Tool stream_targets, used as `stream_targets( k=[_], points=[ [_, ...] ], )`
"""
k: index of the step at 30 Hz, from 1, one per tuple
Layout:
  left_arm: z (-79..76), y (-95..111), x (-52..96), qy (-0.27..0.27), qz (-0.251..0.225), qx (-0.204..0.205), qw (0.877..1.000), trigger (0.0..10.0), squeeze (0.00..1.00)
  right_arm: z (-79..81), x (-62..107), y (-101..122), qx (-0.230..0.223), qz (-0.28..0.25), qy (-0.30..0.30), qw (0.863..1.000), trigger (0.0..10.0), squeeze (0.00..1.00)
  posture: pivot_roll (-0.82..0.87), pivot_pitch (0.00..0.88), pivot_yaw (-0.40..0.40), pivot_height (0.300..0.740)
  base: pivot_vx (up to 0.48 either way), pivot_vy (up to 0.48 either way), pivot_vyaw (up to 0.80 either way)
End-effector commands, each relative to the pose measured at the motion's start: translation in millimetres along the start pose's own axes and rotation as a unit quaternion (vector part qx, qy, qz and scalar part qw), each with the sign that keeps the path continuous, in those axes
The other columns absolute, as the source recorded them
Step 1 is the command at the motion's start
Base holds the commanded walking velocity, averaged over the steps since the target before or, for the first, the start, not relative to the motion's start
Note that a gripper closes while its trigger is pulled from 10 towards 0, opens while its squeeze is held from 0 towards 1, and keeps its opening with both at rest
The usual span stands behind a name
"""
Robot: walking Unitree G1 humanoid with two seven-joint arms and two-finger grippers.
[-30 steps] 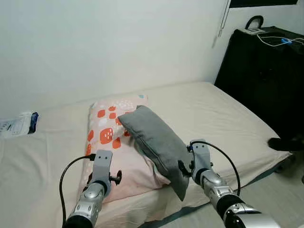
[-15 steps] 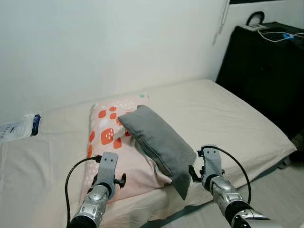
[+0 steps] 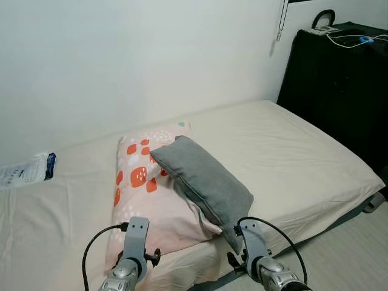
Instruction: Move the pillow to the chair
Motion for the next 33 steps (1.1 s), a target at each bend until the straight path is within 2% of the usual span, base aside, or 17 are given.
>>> stream_targets(
  k=[1,4,7,12,14,18,21,22,24,26,27,30,31,33],
  points=[
    [-0.1,-6.5,0.7,0.001,0.016,-0.012,1.000,10.0,0.00,0.8,0.0,-1.5,0.003,0.000,-0.001,1.000,10.0,0.00,-0.04,0.000,0.031,0.740,0.000,0.000,0.00],
    [0.6,-9.1,1.3,0.001,0.018,-0.013,1.000,10.0,0.00,1.1,0.1,-2.4,-0.004,-0.002,-0.001,1.000,10.0,0.00,-0.06,0.000,0.043,0.740,0.000,0.000,0.00],
    [-4.0,-8.6,1.7,-0.011,0.006,-0.040,0.999,10.0,0.00,-0.4,0.7,3.2,-0.018,-0.029,-0.001,0.999,10.0,0.00,-0.06,0.000,0.052,0.740,0.000,0.000,0.00],
    [-11.2,-3.2,1.6,-0.021,-0.016,-0.075,0.997,10.0,0.00,-7.4,3.3,8.8,-0.015,-0.068,-0.013,0.998,10.0,0.00,-0.02,0.000,0.052,0.740,0.000,0.000,0.00],
    [-12.4,-2.8,1.8,-0.023,-0.019,-0.078,0.997,10.0,0.00,-6.4,3.9,9.9,-0.008,-0.079,-0.008,0.997,10.0,0.00,0.00,0.000,0.056,0.740,0.000,0.000,0.00],
    [-13.1,-10.3,4.2,-0.022,-0.015,-0.071,0.997,10.0,0.00,5.8,4.5,5.9,0.048,-0.094,0.026,0.994,10.0,0.00,0.00,0.000,0.069,0.740,0.000,0.000,0.00],
    [-15.0,-19.4,7.3,-0.018,-0.011,-0.062,0.998,10.0,0.00,15.8,3.8,1.3,0.107,-0.081,0.050,0.990,10.0,0.00,-0.01,0.000,0.001,0.740,0.000,0.000,0.00],
    [-15.0,-19.4,7.3,-0.018,-0.011,-0.062,0.998,10.0,0.00,15.8,3.8,1.3,0.107,-0.081,0.050,0.990,10.0,0.00,-0.01,0.000,0.001,0.740,0.000,0.000,0.00],
    [-13.4,-28.9,9.8,0.011,0.002,-0.047,0.999,10.0,0.00,22.5,2.9,1.2,0.153,-0.068,0.074,0.983,10.0,0.00,-0.01,0.000,-0.063,0.740,0.000,0.000,0.00],
    [-12.9,-31.4,10.6,0.020,0.005,-0.043,0.999,10.0,0.00,24.1,2.8,1.1,0.166,-0.065,0.080,0.981,10.0,0.00,-0.01,0.000,-0.063,0.740,0.000,0.000,0.00],
    [-12.4,-35.3,12.5,0.047,0.004,-0.003,0.999,10.0,0.00,31.7,2.5,0.2,0.224,-0.053,0.109,0.967,10.0,0.00,0.02,0.000,-0.261,0.740,0.000,0.000,0.00],
    [-13.4,-35.4,13.0,0.057,0.002,0.010,0.998,10.0,0.00,34.8,2.5,-0.1,0.237,-0.049,0.122,0.962,10.0,0.00,0.03,0.000,-0.275,0.740,0.000,0.000,0.00],
    [-14.7,-35.4,13.6,0.067,-0.001,0.019,0.998,10.0,0.00,36.6,2.5,-1.8,0.248,-0.040,0.132,0.959,10.0,0.00,0.04,0.000,-0.317,0.740,0.000,0.000,0.00],
    [-15.6,-35.1,14.0,0.072,-0.003,0.022,0.997,10.0,0.00,37.1,2.5,-2.9,0.251,-0.035,0.136,0.958,10.0,0.00,0.04,0.000,-0.317,0.740,0.000,0.000,0.00]
  ],
)
Point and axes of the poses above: a point about 5 cm out from each wrist's last joint towards the gripper, its own x axis pointing back from the gripper into the wrist, its own y axis along the axis of the wrist's last joint, z = x × y, the point moved 1 cm from there along -x, pointing out of the wrist towards the gripper, and after that the axes turned 13 degrees about -x, right-handed, at the moved point
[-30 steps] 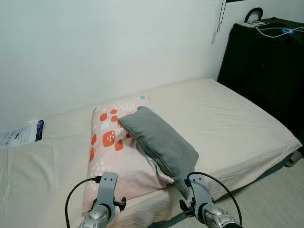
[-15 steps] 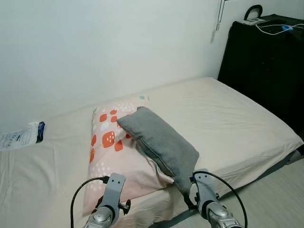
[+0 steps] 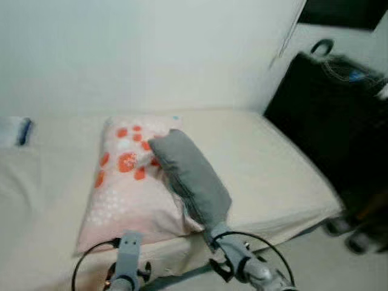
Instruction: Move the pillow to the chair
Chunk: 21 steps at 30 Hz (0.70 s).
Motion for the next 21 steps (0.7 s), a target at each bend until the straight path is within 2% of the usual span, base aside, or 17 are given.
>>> stream_targets(
  k=[1,4,9,14,15,17,18,21],
  points=[
    [-3.3,7.6,-0.3,0.013,-0.017,0.016,1.000,10.0,0.00,3.5,0.5,-4.1,0.023,0.013,0.020,0.999,10.0,0.00,0.08,0.000,-0.359,0.740,0.000,0.000,0.00],
    [-4.2,8.7,0.7,0.021,-0.024,0.009,0.999,10.0,0.00,7.5,-1.6,0.0,0.029,0.007,0.028,0.999,10.0,0.00,0.10,0.000,-0.385,0.740,0.000,0.000,0.00],
    [7.2,7.3,2.7,0.049,-0.038,0.014,0.998,10.0,0.00,13.0,-6.9,16.1,0.034,-0.025,0.016,0.999,10.0,0.00,0.12,0.000,-0.379,0.740,0.000,0.000,0.00],
    [17.1,8.4,2.7,0.061,-0.048,0.001,0.997,10.0,0.00,9.9,-8.2,23.8,0.009,-0.047,-0.015,0.999,10.0,0.00,0.12,0.000,-0.321,0.740,0.000,0.000,0.00],
    [19.2,8.8,2.1,0.060,-0.048,-0.004,0.997,10.0,0.00,8.5,-8.2,24.6,0.001,-0.051,-0.025,0.998,10.0,0.00,0.12,0.000,-0.283,0.740,0.000,0.000,0.00],
    [20.4,12.1,1.3,0.055,-0.055,-0.010,0.997,10.0,0.00,3.7,-7.2,26.1,-0.009,-0.059,-0.043,0.997,10.0,0.00,0.11,0.000,-0.253,0.740,0.000,0.000,0.00],
    [22.2,16.5,0.1,0.049,-0.064,-0.009,0.997,10.0,0.00,-2.2,-5.9,27.2,-0.030,-0.067,-0.064,0.995,10.0,0.00,0.09,0.000,-0.208,0.740,0.000,0.000,0.00],
    [24.6,20.5,-1.1,0.043,-0.070,-0.007,0.997,10.0,0.00,-7.9,-4.4,27.3,-0.055,-0.073,-0.083,0.992,10.0,0.00,0.08,0.000,-0.178,0.740,0.000,0.000,0.00]
  ],
)
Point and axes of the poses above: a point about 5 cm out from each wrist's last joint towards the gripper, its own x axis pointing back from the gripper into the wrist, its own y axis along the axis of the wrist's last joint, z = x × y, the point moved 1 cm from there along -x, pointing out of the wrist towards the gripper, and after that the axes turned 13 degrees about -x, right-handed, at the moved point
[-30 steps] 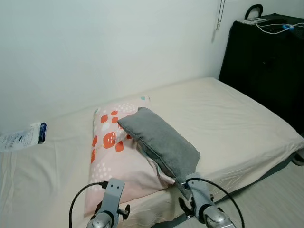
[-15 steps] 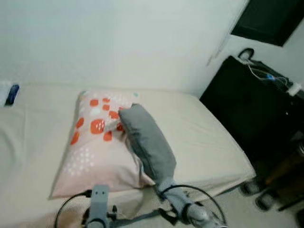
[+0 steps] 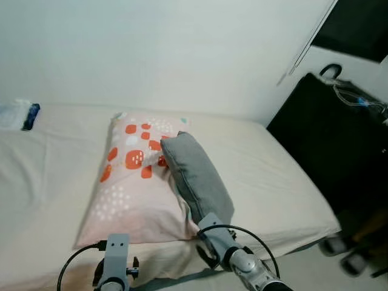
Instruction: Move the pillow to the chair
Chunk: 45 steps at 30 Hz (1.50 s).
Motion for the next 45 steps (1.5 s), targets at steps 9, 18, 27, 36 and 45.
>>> stream_targets(
  k=[9,18,27,36,45],
  points=[
    [-2.7,9.9,-3.7,-0.053,-0.024,0.003,0.998,10.0,0.00,-7.0,7.1,-24.7,-0.096,0.047,-0.029,0.994,10.0,0.00,0.07,0.000,-0.127,0.740,0.000,0.000,0.00],
    [-4.9,6.0,-5.0,-0.044,0.003,0.012,0.999,10.0,0.00,-19.1,13.4,-37.1,-0.170,0.060,-0.076,0.981,10.0,0.00,0.05,0.000,-0.122,0.740,0.000,0.000,0.00],
    [-8.9,0.4,-2.4,-0.059,0.007,0.000,0.998,10.0,0.00,-40.0,21.5,-43.1,-0.189,0.060,-0.112,0.974,10.0,0.00,0.02,0.000,-0.099,0.740,0.000,0.000,0.00],
    [0.8,-1.4,-4.2,-0.051,0.015,-0.007,0.999,10.0,0.00,-45.3,25.0,-46.0,-0.204,0.055,-0.122,0.970,10.0,0.00,0.00,0.000,-0.081,0.740,0.000,0.000,0.00],
    [8.3,-0.7,-5.5,-0.031,0.017,-0.003,0.999,10.0,0.00,-33.4,19.1,-41.7,-0.201,0.058,-0.105,0.972,10.0,0.00,0.05,0.000,-0.112,0.740,0.000,0.000,0.00]
  ],
)
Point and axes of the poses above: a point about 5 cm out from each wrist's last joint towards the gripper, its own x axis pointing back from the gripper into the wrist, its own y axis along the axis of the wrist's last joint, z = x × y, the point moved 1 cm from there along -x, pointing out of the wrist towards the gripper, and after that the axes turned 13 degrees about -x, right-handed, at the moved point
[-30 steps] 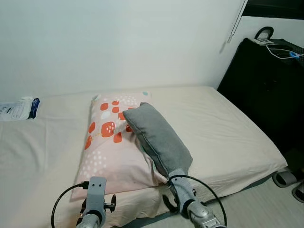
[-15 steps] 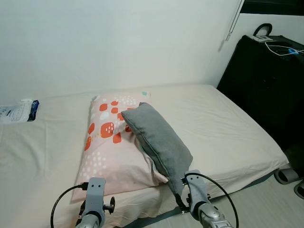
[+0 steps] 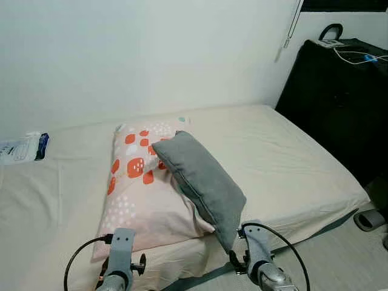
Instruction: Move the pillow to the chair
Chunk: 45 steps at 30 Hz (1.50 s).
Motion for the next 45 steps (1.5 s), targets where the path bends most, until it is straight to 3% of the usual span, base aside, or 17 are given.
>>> stream_targets(
  k=[1,16,19,24,28,39,42,45],
  points=[
    [1.7,-1.7,-0.1,0.004,0.008,0.000,1.000,10.0,0.00,0.7,-0.5,1.9,-0.002,0.000,0.002,1.000,10.0,0.00,0.05,0.000,-0.112,0.740,0.000,0.000,0.00],
    [-6.7,10.1,-2.9,-0.031,-0.018,-0.020,0.999,10.0,0.00,-10.5,2.8,2.0,-0.019,-0.014,0.000,1.000,10.0,0.00,0.04,0.000,-0.099,0.740,0.000,0.000,0.00],
    [0.7,6.5,-2.6,-0.023,-0.012,0.005,1.000,10.0,0.00,0.1,-0.8,7.4,-0.016,-0.014,0.010,1.000,10.0,0.00,0.05,0.000,-0.118,0.740,0.000,0.000,0.00],
    [2.2,1.8,0.1,-0.031,-0.013,-0.009,0.999,10.0,0.00,6.5,-2.7,12.0,-0.018,-0.019,0.019,0.999,10.0,0.00,0.08,0.000,-0.122,0.740,0.000,0.000,0.00],
    [9.5,-1.7,0.3,-0.015,-0.002,0.009,1.000,10.0,0.00,15.8,-3.3,6.8,-0.008,-0.007,0.036,0.999,10.0,0.00,0.05,0.000,-0.103,0.740,0.000,0.000,0.00],
    [0.0,17.9,-7.6,-0.050,-0.016,-0.007,0.999,10.0,0.00,9.5,-2.7,5.3,-0.052,-0.002,0.021,0.998,10.0,0.00,0.08,0.000,-0.102,0.740,0.000,0.000,0.00],
    [2.3,19.0,-7.9,-0.048,-0.018,-0.013,0.999,10.0,0.00,12.0,-2.1,-0.2,-0.019,0.014,0.033,0.999,10.0,0.00,0.07,0.000,-0.091,0.740,0.000,0.000,0.00],
    [0.3,18.0,-8.1,-0.064,-0.012,-0.030,0.997,10.0,0.00,7.9,-1.5,-3.0,-0.035,0.020,0.019,0.999,10.0,0.00,0.06,0.000,-0.080,0.740,0.000,0.000,0.00]
  ],
)
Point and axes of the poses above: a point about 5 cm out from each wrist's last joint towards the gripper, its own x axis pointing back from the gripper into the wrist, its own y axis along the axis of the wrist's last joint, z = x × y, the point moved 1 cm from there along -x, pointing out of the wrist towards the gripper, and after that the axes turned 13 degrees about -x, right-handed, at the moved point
